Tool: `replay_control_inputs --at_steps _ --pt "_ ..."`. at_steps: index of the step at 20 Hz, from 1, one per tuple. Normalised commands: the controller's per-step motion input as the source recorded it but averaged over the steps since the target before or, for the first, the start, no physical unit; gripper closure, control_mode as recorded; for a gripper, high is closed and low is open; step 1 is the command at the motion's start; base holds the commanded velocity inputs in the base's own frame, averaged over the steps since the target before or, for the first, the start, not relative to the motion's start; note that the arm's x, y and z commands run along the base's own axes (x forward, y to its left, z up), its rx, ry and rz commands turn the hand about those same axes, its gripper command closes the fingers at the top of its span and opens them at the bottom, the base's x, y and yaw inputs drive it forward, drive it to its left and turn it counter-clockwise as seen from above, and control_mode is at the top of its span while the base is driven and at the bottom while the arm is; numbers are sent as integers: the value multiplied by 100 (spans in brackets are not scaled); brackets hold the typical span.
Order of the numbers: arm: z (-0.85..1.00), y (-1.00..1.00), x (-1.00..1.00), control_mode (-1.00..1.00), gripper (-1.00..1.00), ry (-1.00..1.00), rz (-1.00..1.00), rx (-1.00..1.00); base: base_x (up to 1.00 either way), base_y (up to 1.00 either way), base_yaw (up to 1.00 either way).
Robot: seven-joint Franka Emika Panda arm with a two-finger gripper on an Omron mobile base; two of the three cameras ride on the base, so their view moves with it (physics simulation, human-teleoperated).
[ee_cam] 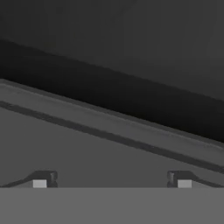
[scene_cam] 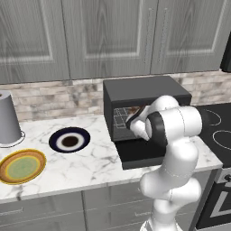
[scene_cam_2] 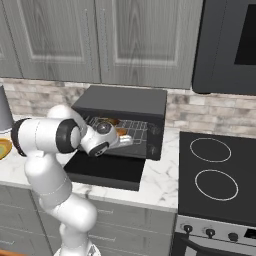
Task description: Open the toaster oven door. Place the hotdog bun on the bottom rack in the toaster oven and place the chicken drumstick on the top rack.
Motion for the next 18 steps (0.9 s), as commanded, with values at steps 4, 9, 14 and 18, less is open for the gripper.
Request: replay_control_inputs --at_steps 4,9,14,18 --pt "4 1 70 -100 -100 0 -38 9 0 0 0" --pt "34 0 28 -100 -100 1 -31 13 0 0 0" --pt "82 0 -36 -100 -100 7 -15 18 0 0 0" --pt "95 0 -62 -100 -100 12 -9 18 0 0 0"
